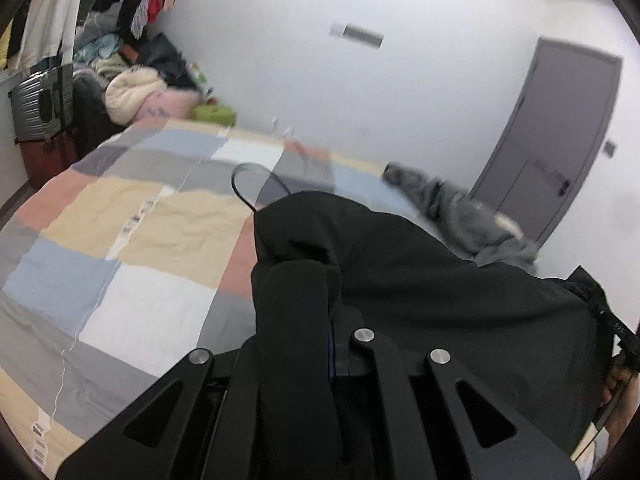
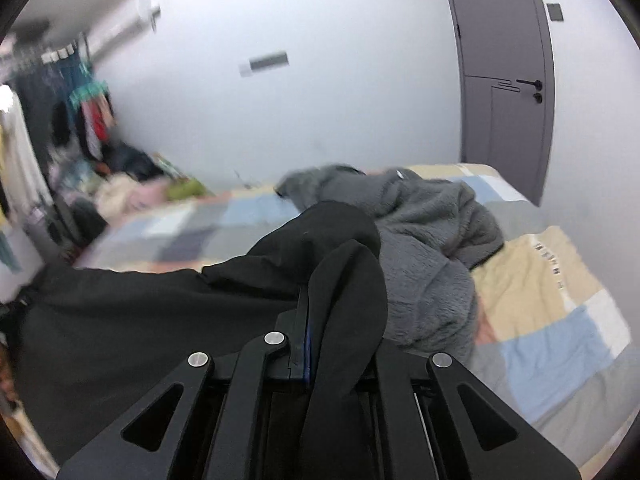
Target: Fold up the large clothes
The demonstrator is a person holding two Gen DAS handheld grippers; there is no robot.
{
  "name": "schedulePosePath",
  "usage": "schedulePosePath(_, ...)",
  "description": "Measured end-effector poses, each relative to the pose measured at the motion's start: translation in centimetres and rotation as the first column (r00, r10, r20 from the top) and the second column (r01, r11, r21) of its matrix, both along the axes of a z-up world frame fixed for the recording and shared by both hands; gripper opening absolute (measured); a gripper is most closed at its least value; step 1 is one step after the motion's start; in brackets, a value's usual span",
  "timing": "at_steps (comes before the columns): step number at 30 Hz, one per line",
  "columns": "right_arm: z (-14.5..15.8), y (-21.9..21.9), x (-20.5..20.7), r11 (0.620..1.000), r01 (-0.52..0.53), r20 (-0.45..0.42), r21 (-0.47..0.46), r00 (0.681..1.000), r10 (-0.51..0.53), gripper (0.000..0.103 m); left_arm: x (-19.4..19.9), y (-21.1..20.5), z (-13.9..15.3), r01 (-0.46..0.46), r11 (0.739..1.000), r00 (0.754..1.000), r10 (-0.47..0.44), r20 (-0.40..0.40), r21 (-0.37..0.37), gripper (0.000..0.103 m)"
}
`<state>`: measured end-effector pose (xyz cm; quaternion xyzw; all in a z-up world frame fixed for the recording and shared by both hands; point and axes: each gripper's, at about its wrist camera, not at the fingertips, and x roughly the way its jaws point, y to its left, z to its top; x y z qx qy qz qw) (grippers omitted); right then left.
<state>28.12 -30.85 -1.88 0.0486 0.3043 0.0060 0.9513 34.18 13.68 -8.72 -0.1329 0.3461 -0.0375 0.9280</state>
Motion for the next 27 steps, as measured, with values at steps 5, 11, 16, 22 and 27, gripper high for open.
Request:
schedulePosePath(5,-5.9,0.2,2.8,0.996,0.036,-0.159,-0.078,0.986,-0.049,0.002,1.5,-1.2,-4.8,0.000,0.994,0.996,0.010,-0.093,0.108,0.006)
schedulePosePath(11,-11.4,0.0,2.6,0.995,0.026,-0.246,-0.097,0.968,-0.049,0.002,0.7,-0.5,-8.8,0.009,0.988,0.986,0.018,-0.168,0.157,0.009)
schedulePosePath(16,-13.5,-0.3,2.4,0.998,0.019,-0.288,-0.062,0.957,-0.036,0.003,0.1,-1.1,-8.9,0.028,0.981,0.987,0.003,-0.158,0.192,0.011)
schedulePosePath(22,-12.7,-2.8,0.8,0.990,0.029,-0.327,0.139,0.945,0.018,0.008,-0.8,-1.1,-7.7,0.063,0.975,0.982,-0.023,-0.185,0.212,0.013)
schedulePosePath(27,-10.4,-4.3,-1.7,0.969,0.023,-0.321,0.247,0.945,0.060,0.036,-2.2,-0.7,-6.3,0.083,0.986,0.974,-0.049,-0.222,0.147,0.047)
